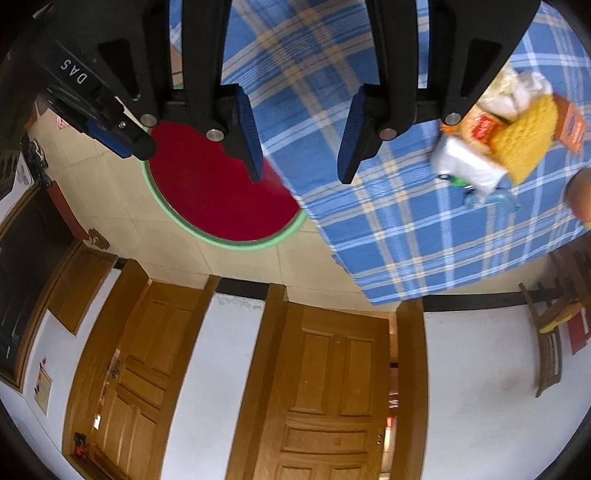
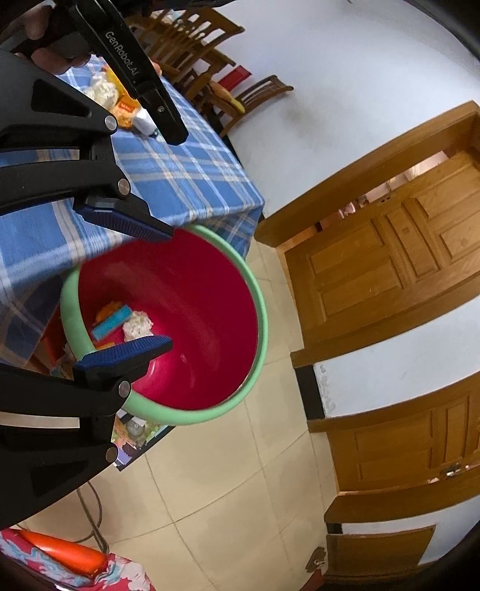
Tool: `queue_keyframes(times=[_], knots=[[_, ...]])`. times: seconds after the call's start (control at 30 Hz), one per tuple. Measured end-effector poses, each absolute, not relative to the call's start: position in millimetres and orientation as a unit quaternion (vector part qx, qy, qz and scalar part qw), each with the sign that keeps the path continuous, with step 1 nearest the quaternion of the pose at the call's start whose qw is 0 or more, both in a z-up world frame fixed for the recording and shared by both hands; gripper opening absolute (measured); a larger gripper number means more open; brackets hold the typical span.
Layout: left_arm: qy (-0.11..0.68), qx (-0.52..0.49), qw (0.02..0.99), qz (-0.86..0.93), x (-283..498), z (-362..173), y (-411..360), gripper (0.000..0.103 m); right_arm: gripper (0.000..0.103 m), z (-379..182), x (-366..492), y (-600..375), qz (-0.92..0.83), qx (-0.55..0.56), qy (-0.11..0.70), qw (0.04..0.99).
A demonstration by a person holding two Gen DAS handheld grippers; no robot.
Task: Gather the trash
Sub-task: 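Move both grippers back toward the remaining trash on the table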
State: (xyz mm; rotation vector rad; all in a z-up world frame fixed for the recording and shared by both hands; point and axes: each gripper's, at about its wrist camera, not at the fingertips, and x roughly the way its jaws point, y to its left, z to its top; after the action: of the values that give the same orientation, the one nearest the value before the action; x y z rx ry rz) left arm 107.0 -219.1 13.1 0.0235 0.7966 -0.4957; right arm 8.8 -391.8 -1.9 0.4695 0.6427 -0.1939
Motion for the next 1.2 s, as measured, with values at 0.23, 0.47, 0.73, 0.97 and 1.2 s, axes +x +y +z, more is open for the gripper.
queue_keyframes(times=[0.23, 0.47, 0.73, 0.97, 1.2], knots=[[0.379, -0.009, 0.902, -0.206, 101.3, 20.6, -179.6, 0.043, 0.055, 11.0, 10.1, -366.5, -0.072, 0.215, 0.308, 0.924], [0.373, -0.028, 0.913, -0.161, 94.2, 28.7, -134.6, 0.043, 0.056, 19.7, 10.6, -338.6, -0.045, 0.201, 0.308, 0.929], [0.366, -0.035, 0.923, -0.110, 85.8, 36.1, -83.1, 0.046, 0.058, 24.2, 15.5, -308.8, -0.019, 0.190, 0.314, 0.930], [0.367, -0.033, 0.928, -0.062, 86.5, 38.1, -38.3, 0.048, 0.059, 24.3, 22.3, -281.2, 0.002, 0.178, 0.322, 0.930], [0.380, -0.020, 0.924, -0.027, 92.6, 26.0, -4.4, 0.053, 0.070, 21.4, 27.7, -257.3, 0.017, 0.163, 0.332, 0.929]])
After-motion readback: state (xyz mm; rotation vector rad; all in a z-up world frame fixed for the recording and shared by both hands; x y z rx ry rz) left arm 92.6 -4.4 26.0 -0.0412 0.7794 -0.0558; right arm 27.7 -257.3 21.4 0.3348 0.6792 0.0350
